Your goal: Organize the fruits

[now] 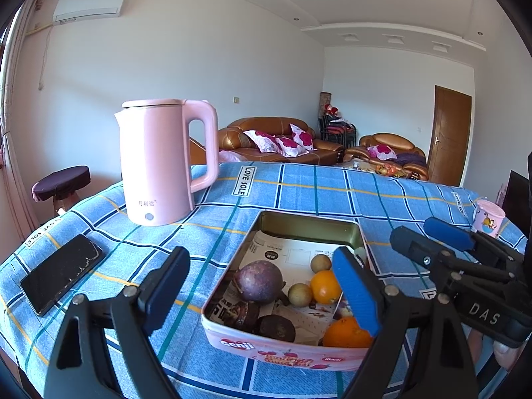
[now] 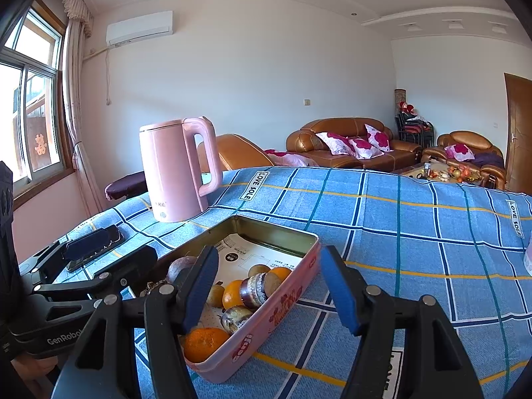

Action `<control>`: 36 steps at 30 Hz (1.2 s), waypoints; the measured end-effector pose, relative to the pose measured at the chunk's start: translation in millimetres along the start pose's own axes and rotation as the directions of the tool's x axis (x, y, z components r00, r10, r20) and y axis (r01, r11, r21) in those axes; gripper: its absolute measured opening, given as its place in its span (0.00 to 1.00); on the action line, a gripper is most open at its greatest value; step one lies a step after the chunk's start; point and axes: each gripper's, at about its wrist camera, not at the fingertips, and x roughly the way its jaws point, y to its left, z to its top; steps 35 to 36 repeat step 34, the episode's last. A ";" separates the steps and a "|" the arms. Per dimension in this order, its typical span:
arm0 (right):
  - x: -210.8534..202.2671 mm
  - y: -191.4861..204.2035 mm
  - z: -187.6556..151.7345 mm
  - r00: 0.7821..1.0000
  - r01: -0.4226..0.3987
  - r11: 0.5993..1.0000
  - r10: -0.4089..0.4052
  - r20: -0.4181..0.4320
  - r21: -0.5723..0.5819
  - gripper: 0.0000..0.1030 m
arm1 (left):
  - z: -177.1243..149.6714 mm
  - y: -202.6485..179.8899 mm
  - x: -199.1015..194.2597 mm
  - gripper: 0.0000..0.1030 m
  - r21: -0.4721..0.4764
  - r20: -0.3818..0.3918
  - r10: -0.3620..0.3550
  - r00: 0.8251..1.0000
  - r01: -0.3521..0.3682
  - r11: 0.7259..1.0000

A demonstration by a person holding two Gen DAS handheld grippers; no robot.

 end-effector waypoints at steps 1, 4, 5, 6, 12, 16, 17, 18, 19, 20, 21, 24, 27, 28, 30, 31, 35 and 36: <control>-0.4 -0.6 0.1 1.000 0.001 1.000 -0.001 0.001 0.001 0.64 | 0.1 -0.1 -0.3 0.91 0.002 0.002 0.002 1.000 -0.002 1.000; -2.0 -3.4 0.0 1.000 0.006 1.000 -0.006 0.006 0.004 0.64 | 1.2 0.1 -2.5 0.94 0.003 0.015 0.005 1.000 -0.005 1.000; -3.0 -4.4 0.0 1.000 0.008 1.000 -0.008 0.008 0.006 0.64 | 1.9 0.3 -3.5 0.94 0.003 0.019 0.005 1.000 -0.005 1.000; -3.9 -5.4 0.1 1.000 0.010 1.000 -0.010 0.010 0.007 0.64 | 2.4 0.6 -4.3 0.94 0.002 0.022 0.001 1.000 -0.001 1.000; -7.3 -10.0 0.8 1.000 0.019 1.000 -0.019 0.017 0.016 0.64 | 4.2 -1.3 -8.8 0.95 0.007 0.037 0.001 0.999 -0.001 1.000; -7.9 -10.0 0.2 1.000 0.020 1.000 -0.020 0.018 0.014 0.64 | 4.6 -2.0 -9.3 0.96 0.004 0.038 0.002 0.999 -0.002 1.000; -7.8 -9.9 0.0 1.000 0.020 1.000 -0.020 0.017 0.013 0.64 | 4.6 -1.7 -9.2 0.97 0.002 0.037 0.002 0.999 -0.002 1.000; -8.1 -10.0 -0.5 1.000 0.021 1.000 -0.021 0.017 0.012 0.64 | 4.7 -1.5 -8.9 0.97 0.001 0.037 0.001 0.999 -0.001 1.000; -8.3 -10.1 -0.7 1.000 0.021 1.000 -0.021 0.017 0.011 0.64 | 4.8 -2.1 -9.0 0.97 0.003 0.037 0.002 0.999 -0.002 1.000; -8.2 -10.2 -0.9 1.000 0.021 1.000 -0.022 0.017 0.011 0.64 | 4.7 -2.4 -8.8 0.98 0.004 0.036 0.005 0.999 -0.005 1.000; -8.6 -10.6 -0.9 1.000 0.021 1.000 -0.021 0.016 0.012 0.64 | 5.0 -2.9 -8.3 0.98 0.005 0.036 0.007 0.999 -0.007 1.000; -8.7 -10.3 -0.9 1.000 0.021 1.000 -0.021 0.016 0.011 0.64 | 4.8 -3.9 -8.3 1.00 0.007 0.035 0.010 0.999 -0.010 1.000; -8.7 -10.4 -1.3 1.000 0.021 1.000 -0.021 0.015 0.010 0.64 | 4.3 -3.7 -7.8 1.00 0.005 0.030 0.017 0.999 -0.017 1.000; -8.9 -10.6 -1.7 1.000 0.020 1.000 -0.021 0.014 0.010 0.64 | 4.0 -3.8 -7.7 1.00 0.006 0.029 0.016 0.999 -0.016 1.000; -9.4 -11.4 -3.0 1.000 0.021 1.000 -0.021 0.012 0.009 0.64 | 3.2 -4.6 -7.5 1.00 0.015 0.030 0.025 0.999 -0.025 1.000; -10.1 -12.0 -3.6 1.000 0.022 1.000 -0.022 0.011 0.009 0.64 | 2.9 -6.0 -7.7 1.00 0.023 0.031 0.027 0.999 -0.028 0.999; -11.6 -15.5 -4.5 1.000 0.026 1.000 -0.026 0.003 0.008 0.64 | 2.6 -8.2 -8.8 1.00 0.029 0.032 0.022 0.999 -0.023 0.999; -11.6 -15.5 -4.5 1.000 0.026 1.000 -0.026 0.003 0.008 0.64 | 2.6 -8.2 -8.8 1.00 0.029 0.032 0.022 0.999 -0.023 0.999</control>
